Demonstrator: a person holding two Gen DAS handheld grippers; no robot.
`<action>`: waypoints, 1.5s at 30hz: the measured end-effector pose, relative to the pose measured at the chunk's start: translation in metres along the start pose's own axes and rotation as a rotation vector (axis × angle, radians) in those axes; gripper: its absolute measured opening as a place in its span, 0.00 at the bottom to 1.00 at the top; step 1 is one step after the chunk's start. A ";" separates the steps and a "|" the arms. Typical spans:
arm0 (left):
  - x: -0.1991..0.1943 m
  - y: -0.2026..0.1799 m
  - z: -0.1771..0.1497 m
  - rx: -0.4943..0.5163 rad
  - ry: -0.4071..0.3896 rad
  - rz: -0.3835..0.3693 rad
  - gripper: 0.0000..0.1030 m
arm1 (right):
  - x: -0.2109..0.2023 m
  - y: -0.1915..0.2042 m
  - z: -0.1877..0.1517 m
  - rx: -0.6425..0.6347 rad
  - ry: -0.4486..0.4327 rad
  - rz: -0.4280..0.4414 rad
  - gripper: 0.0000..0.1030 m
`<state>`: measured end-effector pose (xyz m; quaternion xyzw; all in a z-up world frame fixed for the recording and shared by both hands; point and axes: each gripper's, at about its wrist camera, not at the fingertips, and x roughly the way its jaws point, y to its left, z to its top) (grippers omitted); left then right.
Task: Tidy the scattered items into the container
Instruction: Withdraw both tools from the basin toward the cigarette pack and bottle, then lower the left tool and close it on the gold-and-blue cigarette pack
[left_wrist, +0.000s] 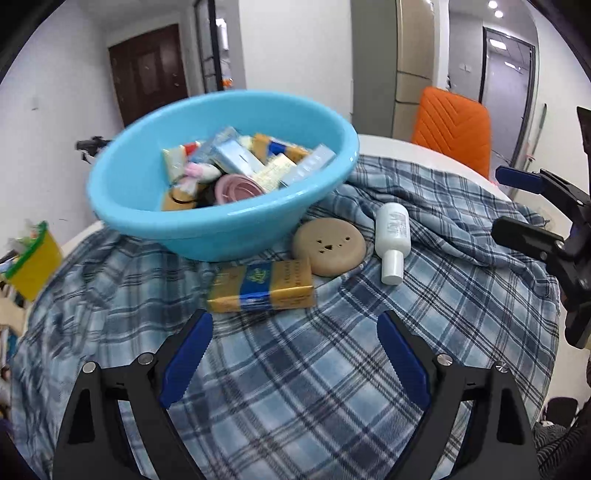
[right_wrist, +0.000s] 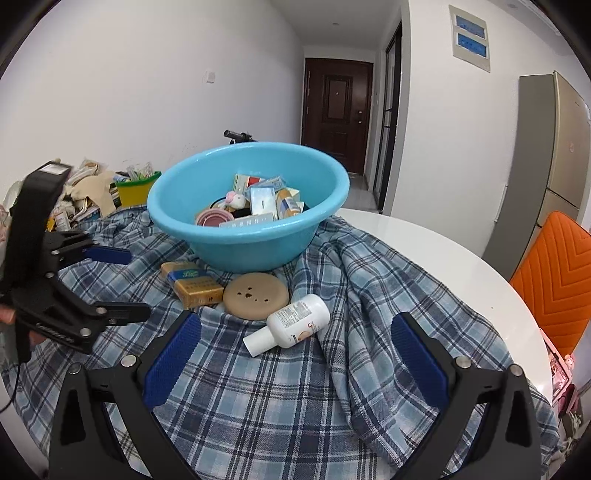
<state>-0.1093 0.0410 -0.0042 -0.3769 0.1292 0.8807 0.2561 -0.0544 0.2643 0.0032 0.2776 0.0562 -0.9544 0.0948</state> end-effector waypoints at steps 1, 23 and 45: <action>0.007 0.000 0.002 0.007 0.009 -0.008 0.89 | 0.003 0.000 0.000 -0.002 0.009 -0.001 0.99; 0.057 0.031 0.014 -0.033 0.065 -0.002 0.73 | 0.034 -0.010 -0.013 0.030 0.084 0.055 0.99; 0.031 0.052 0.001 -0.179 0.080 0.022 0.81 | 0.031 0.011 -0.014 0.002 0.091 0.106 0.99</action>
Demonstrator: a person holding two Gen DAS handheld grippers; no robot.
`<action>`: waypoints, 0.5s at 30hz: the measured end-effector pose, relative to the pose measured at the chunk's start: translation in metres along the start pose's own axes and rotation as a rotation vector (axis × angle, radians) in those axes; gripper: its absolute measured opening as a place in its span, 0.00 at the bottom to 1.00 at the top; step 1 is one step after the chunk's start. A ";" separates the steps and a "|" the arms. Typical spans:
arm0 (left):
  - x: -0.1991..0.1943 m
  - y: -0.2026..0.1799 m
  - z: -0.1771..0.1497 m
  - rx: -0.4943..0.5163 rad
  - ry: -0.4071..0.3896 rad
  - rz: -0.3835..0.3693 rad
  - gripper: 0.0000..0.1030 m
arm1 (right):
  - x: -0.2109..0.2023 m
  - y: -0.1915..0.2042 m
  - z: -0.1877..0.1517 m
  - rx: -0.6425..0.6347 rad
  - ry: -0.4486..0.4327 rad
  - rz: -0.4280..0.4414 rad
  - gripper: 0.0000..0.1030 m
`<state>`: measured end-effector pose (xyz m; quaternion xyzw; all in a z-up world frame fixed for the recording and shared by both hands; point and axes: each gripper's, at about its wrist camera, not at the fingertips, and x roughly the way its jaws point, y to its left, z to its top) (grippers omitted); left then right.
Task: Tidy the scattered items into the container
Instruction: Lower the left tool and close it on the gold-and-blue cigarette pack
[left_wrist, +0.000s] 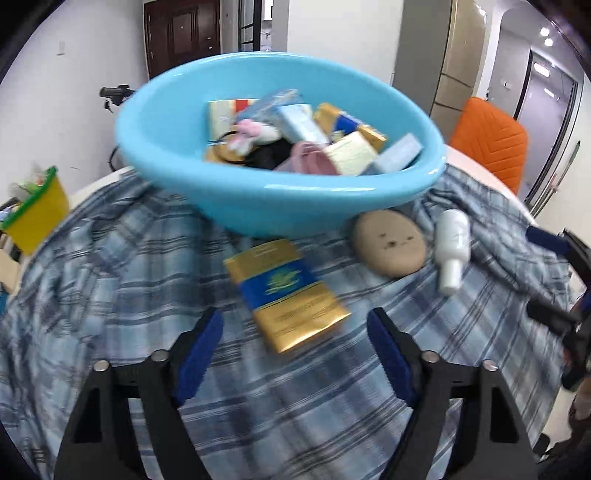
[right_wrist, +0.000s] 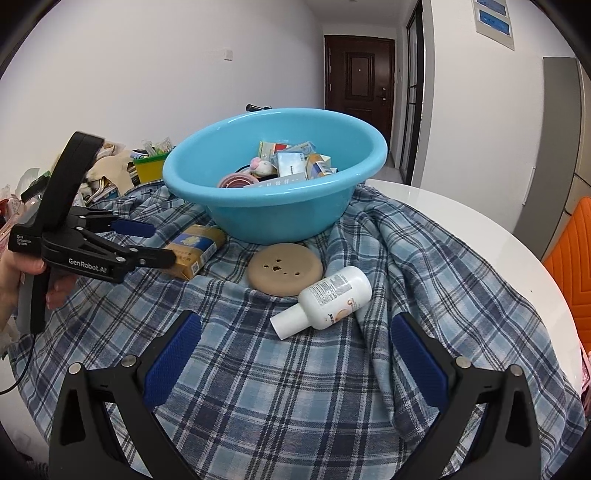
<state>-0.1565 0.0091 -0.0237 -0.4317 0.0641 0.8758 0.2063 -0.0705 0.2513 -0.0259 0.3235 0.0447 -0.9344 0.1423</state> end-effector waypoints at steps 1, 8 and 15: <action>0.004 -0.004 0.002 -0.001 0.001 0.002 0.81 | 0.000 -0.001 -0.001 0.002 0.002 -0.004 0.99; 0.045 -0.002 0.010 -0.025 0.072 0.079 0.81 | -0.003 -0.018 -0.008 0.022 0.019 -0.035 0.99; 0.028 0.005 0.003 0.026 0.031 0.070 0.61 | 0.002 -0.023 -0.011 0.052 0.028 -0.025 0.99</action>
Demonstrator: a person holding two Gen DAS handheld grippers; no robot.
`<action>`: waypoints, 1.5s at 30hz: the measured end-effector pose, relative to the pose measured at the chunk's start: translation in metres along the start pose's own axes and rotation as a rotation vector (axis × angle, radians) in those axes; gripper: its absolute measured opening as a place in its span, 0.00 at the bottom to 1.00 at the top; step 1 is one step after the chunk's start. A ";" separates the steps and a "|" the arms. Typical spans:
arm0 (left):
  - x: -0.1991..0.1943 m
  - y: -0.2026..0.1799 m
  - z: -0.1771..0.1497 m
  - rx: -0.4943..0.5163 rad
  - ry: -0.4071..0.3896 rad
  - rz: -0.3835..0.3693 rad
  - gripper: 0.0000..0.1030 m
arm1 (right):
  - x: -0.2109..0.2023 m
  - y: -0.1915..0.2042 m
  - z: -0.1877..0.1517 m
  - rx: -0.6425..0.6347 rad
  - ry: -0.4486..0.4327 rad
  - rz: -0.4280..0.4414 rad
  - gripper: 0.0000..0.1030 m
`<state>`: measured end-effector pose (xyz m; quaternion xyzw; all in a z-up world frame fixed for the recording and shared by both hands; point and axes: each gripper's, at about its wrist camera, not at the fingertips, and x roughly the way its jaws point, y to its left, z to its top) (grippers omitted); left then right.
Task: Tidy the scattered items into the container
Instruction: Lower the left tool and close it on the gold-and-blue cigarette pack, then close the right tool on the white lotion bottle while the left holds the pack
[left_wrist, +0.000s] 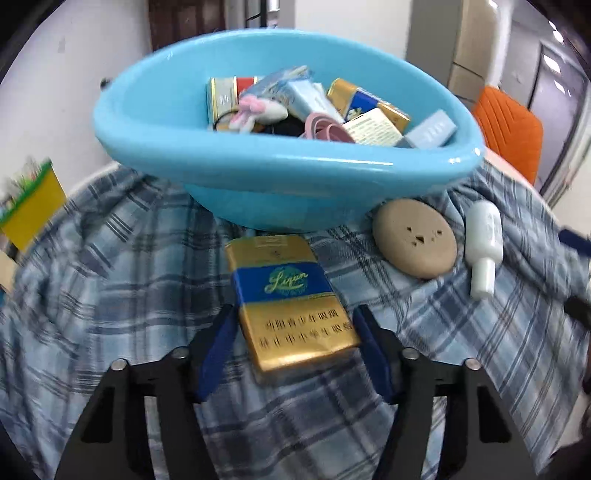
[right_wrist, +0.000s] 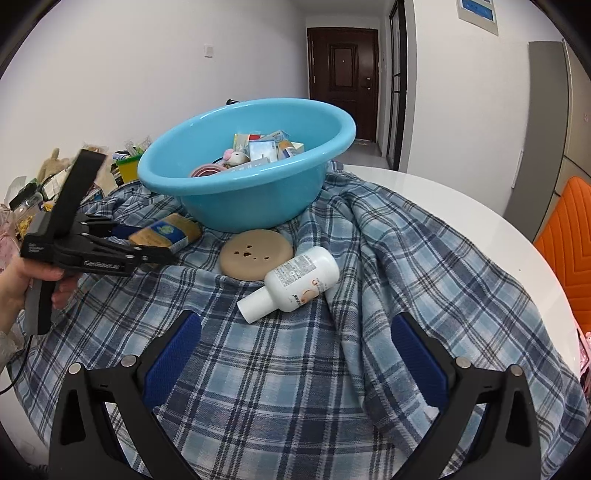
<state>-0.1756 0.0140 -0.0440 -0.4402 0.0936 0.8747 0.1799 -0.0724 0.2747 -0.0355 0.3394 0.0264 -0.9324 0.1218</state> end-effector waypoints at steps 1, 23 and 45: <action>-0.006 0.000 -0.003 0.014 -0.008 0.004 0.61 | 0.001 0.001 0.000 0.000 0.000 0.006 0.99; -0.055 -0.076 -0.075 0.223 -0.060 -0.006 0.72 | -0.009 0.016 -0.009 -0.006 0.006 0.044 0.99; -0.052 -0.065 -0.064 0.089 -0.042 -0.014 0.55 | 0.015 0.010 0.010 -0.108 0.049 0.043 0.99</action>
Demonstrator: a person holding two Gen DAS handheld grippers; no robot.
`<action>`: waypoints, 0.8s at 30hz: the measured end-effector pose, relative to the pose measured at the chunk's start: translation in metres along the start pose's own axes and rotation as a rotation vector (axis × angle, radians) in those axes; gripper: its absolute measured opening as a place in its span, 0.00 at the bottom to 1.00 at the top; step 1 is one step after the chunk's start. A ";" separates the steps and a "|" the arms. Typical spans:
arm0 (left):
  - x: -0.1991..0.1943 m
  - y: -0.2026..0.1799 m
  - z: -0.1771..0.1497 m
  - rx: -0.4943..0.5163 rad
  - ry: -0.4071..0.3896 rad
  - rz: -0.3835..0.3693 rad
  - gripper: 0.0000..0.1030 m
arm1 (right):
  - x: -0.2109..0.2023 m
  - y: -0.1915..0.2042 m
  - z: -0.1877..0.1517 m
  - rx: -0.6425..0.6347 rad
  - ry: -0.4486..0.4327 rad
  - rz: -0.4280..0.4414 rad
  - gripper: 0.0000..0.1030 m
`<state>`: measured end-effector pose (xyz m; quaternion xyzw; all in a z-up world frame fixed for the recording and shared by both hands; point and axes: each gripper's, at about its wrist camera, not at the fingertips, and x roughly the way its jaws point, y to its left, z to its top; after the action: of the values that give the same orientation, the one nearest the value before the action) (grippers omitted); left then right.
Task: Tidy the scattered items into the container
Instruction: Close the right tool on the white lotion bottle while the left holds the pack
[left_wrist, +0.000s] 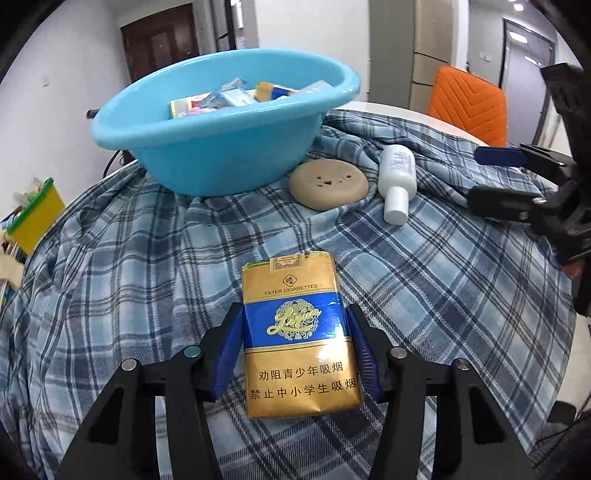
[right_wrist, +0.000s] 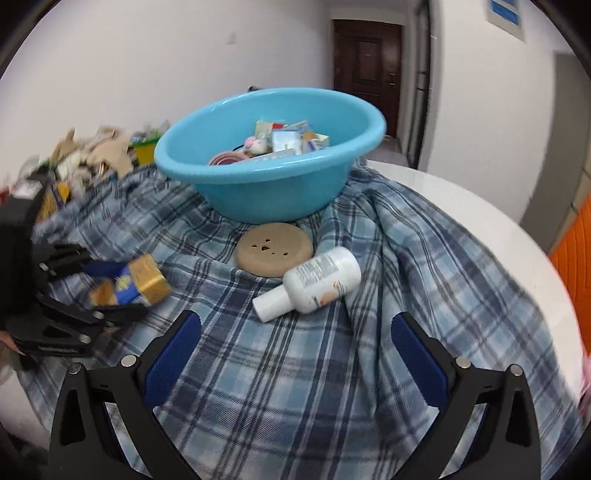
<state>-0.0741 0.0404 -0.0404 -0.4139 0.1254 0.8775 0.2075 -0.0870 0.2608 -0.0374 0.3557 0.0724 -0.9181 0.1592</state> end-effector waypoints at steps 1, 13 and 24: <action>-0.002 0.000 0.000 -0.006 0.005 0.006 0.55 | 0.004 0.001 0.003 -0.030 0.004 -0.007 0.99; -0.005 -0.008 0.001 0.012 0.034 -0.001 0.56 | 0.065 0.017 0.021 -0.450 0.166 -0.042 0.99; -0.005 -0.006 0.000 0.006 0.035 -0.011 0.56 | 0.093 0.013 0.029 -0.460 0.253 0.001 0.99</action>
<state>-0.0678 0.0445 -0.0368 -0.4292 0.1291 0.8686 0.2112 -0.1659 0.2189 -0.0792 0.4221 0.2982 -0.8258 0.2260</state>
